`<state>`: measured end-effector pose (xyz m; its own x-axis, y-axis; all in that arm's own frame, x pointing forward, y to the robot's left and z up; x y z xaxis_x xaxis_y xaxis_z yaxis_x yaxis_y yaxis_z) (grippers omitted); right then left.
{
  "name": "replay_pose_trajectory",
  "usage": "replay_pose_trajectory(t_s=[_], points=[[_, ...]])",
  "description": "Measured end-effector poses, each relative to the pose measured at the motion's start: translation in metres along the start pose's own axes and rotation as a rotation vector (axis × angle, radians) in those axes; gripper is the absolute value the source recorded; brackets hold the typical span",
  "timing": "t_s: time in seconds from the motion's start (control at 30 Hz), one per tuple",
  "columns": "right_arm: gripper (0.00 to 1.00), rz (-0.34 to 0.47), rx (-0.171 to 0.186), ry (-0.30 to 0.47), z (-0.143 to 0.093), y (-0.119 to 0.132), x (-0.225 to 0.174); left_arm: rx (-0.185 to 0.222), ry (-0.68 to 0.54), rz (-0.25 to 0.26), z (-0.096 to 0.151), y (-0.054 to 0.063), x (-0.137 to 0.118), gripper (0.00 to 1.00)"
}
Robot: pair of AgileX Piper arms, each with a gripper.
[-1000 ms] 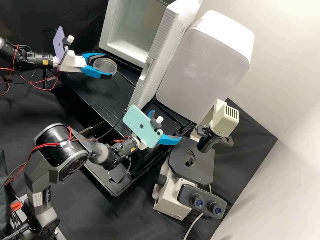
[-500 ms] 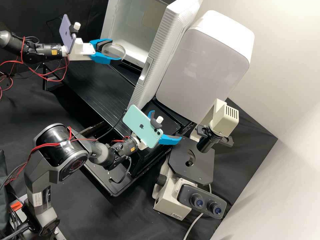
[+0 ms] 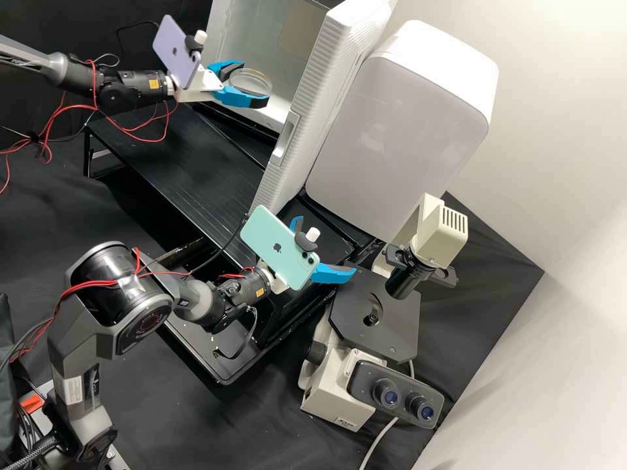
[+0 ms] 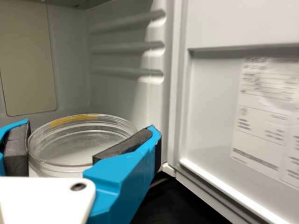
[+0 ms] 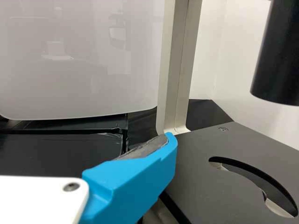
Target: Place the petri dish in the incubator
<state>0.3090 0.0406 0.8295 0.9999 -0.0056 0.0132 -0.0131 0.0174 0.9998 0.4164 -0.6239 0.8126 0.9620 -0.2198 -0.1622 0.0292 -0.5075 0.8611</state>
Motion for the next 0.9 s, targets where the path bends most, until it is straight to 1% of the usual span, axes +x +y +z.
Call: replay_pose_trajectory(t_s=[0.07, 0.1, 0.17, 0.23, 0.27, 0.33, 0.4, 0.43, 0.47, 0.53, 0.57, 0.6, 0.63, 0.8, 0.9], points=[[1.0, 0.0, 0.0, 0.0, 0.0, 0.0, 0.0, 0.012, 0.016, -0.008, 0.001, 0.001, 0.009, 0.0], [1.0, 0.0, 0.0, 0.0, 0.0, 0.0, 0.0, 0.006, 0.027, -0.016, 0.001, 0.0, 0.014, 0.0], [1.0, 0.0, 0.0, 0.0, 0.0, 0.0, 0.0, 0.008, 0.043, -0.019, 0.002, 0.003, 0.022, 0.0], [1.0, 0.0, 0.0, 0.0, 0.0, 0.0, 0.0, 0.013, 0.069, -0.012, 0.001, 0.009, 0.034, 0.0], [1.0, 0.0, 0.0, 0.0, 0.0, 0.0, 0.0, 0.001, 0.082, -0.014, 0.001, 0.009, 0.038, 0.0], [1.0, 0.0, 0.0, 0.0, 0.0, 0.0, 0.0, 0.007, 0.104, -0.02, 0.0, 0.012, 0.047, 0.0], [1.0, 0.0, 0.0, 0.0, 0.0, 0.0, 0.0, 0.004, 0.132, -0.007, 0.0, 0.02, 0.056, 0.0], [1.0, 0.0, 0.0, 0.0, 0.0, 0.0, 0.0, 0.028, 0.154, -0.012, 0.0, 0.022, 0.062, 0.0], [1.0, 0.0, 0.0, 0.0, 0.0, 0.0, 0.0, -0.002, 0.173, -0.02, -0.001, 0.021, 0.066, 0.0], [1.0, 0.0, 0.0, 0.0, 0.0, 0.0, 0.0, -0.009, 0.196, -0.033, -0.002, 0.022, 0.073, 0.0], [1.0, 0.0, 0.0, 0.0, 0.0, 0.0, 0.0, 0.004, 0.201, -0.038, -0.002, 0.023, 0.077, 0.0], [1.0, 0.0, 0.0, 0.0, 0.0, 0.0, 0.0, -0.012, 0.204, -0.04, -0.002, 0.024, 0.079, 0.0], [1.0, 0.0, 0.0, 0.0, 0.0, 0.0, 0.0, -0.033, 0.206, -0.045, -0.002, 0.023, 0.082, 0.0], [1.0, 0.0, 0.0, 0.0, 0.0, 0.0, 0.0, -0.07, 0.203, -0.031, -0.001, 0.02, 0.096, 0.0], [1.0, 0.0, 0.0, 0.0, 0.0, 0.0, 0.0, -0.072, 0.199, -0.017, -0.001, 0.019, 0.103, 0.0]])
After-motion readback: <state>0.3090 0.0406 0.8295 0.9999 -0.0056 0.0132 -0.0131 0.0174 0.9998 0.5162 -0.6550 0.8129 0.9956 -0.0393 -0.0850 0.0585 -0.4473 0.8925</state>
